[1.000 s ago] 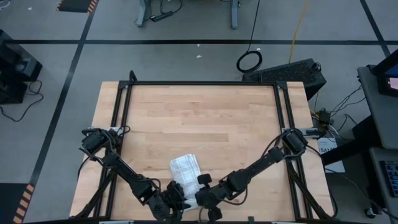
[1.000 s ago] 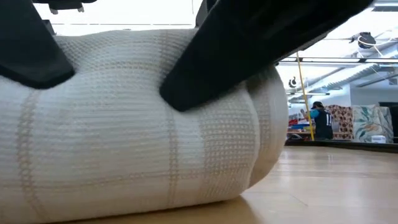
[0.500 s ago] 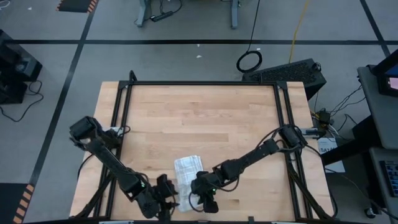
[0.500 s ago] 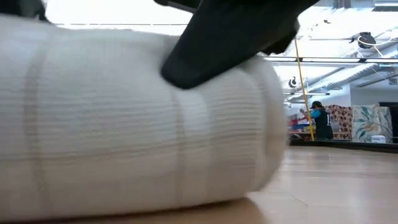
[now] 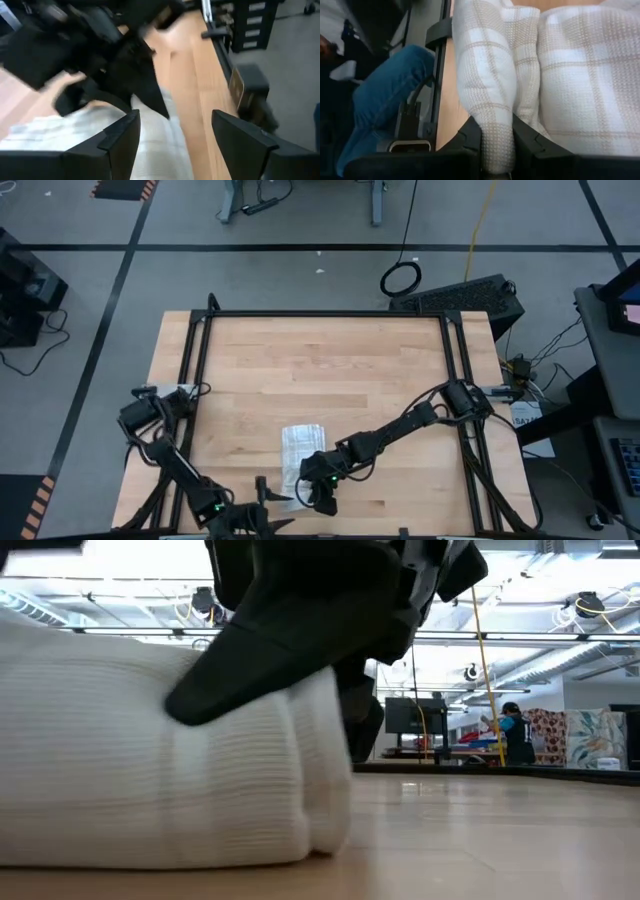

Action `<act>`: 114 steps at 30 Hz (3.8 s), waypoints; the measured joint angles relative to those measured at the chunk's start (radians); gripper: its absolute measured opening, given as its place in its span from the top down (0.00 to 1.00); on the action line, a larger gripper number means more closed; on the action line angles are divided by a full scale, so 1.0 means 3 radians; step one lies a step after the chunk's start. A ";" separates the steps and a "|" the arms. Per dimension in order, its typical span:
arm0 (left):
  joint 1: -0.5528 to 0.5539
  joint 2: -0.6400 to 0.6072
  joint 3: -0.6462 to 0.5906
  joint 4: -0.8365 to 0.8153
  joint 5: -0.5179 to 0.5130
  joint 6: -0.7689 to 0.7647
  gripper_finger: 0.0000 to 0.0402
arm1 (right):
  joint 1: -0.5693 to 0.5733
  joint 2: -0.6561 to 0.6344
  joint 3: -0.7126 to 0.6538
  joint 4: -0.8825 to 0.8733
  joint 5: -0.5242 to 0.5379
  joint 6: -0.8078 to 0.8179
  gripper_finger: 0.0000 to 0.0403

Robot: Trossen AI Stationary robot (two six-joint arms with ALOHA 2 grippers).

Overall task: Roll towel
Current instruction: Roll the brown checkered towel

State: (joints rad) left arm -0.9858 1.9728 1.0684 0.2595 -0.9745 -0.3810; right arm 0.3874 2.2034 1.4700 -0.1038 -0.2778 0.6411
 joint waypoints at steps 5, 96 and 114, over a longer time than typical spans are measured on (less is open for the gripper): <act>-0.0002 0.0267 0.0002 0.0056 0.0063 -0.0005 0.38 | 0.0001 0.0018 -0.0003 0.0112 0.0034 0.0062 0.89; 0.0803 0.0225 0.0014 -0.0423 0.1585 -0.2111 0.69 | 0.0862 -0.0065 -0.0001 -0.0381 0.2361 -0.1888 0.54; 0.0320 -0.0482 -0.0006 -0.1033 0.0613 -0.1046 0.27 | 0.0390 -0.0069 0.0004 -0.0455 0.1019 -0.0931 0.68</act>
State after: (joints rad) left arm -0.8898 1.8282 1.0664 -0.0505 -0.7907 -0.6947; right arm 0.5044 2.1828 1.4712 -0.2403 0.0280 0.3619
